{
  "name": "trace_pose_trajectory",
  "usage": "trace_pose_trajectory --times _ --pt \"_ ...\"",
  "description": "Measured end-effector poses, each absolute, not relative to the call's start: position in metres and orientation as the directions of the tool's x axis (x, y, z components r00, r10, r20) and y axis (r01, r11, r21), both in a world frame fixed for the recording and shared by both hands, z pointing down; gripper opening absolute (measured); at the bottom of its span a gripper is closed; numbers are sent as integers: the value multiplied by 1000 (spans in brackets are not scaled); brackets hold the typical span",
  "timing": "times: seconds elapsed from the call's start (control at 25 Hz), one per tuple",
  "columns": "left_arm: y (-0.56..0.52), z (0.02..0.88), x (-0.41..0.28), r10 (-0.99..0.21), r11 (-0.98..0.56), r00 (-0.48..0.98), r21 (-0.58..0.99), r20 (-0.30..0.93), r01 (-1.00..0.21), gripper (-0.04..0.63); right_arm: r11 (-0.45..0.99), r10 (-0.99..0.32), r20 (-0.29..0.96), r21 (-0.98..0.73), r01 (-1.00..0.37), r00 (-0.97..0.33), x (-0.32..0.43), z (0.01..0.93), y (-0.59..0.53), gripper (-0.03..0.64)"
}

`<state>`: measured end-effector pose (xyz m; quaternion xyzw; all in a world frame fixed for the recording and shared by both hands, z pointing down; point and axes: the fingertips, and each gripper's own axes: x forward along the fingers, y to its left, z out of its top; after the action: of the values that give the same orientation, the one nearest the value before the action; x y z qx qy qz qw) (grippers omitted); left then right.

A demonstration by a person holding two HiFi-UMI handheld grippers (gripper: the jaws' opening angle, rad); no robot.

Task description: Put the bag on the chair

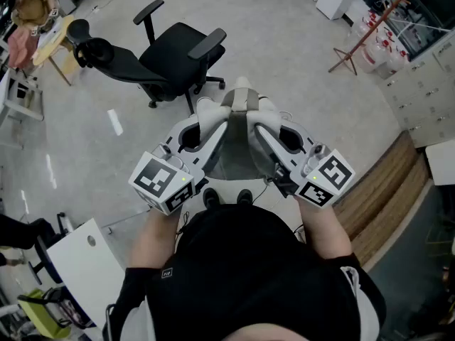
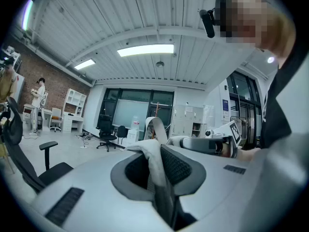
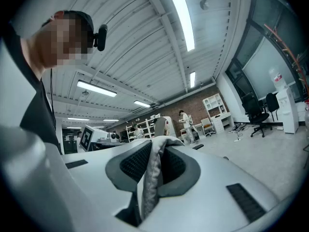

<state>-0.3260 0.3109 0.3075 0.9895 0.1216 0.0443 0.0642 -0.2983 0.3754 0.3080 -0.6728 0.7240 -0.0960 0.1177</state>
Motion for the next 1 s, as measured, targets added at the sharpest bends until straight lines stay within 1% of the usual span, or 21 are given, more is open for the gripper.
trace_pose_trajectory --times 0.48,0.6,1.0 --pt "353 294 -321 229 -969 970 113 78 220 62 115 -992 -88 -322 -940 -91 -292 295 419 64" --pt "367 291 -317 222 -969 972 129 71 212 63 124 -990 -100 -335 -934 -95 -287 292 432 67" --pt "398 297 -306 269 -957 960 136 74 258 61 111 -991 -108 -328 -938 -80 -277 293 464 71"
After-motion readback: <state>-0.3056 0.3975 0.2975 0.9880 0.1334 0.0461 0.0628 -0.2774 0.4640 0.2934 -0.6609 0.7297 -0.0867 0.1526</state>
